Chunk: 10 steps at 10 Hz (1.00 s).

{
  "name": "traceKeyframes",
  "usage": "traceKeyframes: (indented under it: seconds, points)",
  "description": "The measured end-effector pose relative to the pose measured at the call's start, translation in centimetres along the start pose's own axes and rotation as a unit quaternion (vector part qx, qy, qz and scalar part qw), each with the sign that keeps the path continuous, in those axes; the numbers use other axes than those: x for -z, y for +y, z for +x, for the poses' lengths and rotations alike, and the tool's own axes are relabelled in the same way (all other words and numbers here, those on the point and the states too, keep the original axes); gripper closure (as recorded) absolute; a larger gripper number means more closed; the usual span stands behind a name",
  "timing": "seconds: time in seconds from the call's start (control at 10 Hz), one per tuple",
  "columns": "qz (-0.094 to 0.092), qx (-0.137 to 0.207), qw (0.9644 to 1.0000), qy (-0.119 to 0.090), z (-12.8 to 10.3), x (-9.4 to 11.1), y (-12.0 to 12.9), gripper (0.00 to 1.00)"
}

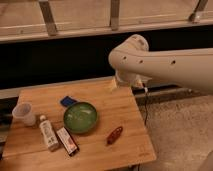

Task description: Drag the pepper across the table

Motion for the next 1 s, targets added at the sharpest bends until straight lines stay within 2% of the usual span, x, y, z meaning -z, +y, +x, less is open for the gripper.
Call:
traceKeyframes:
  seconds: [0.6,0.9,1.0]
  points:
    - [-0.001,-0.003,1.0,0.0,-0.01,0.01,-0.02,0.2]
    - [0.007,-0.048,0.9988,-0.006,0.12,-0.09,-0.74,0.2]
    - [0.008,-0.049,0.9987,-0.006,0.14,-0.11,-0.74,0.2]
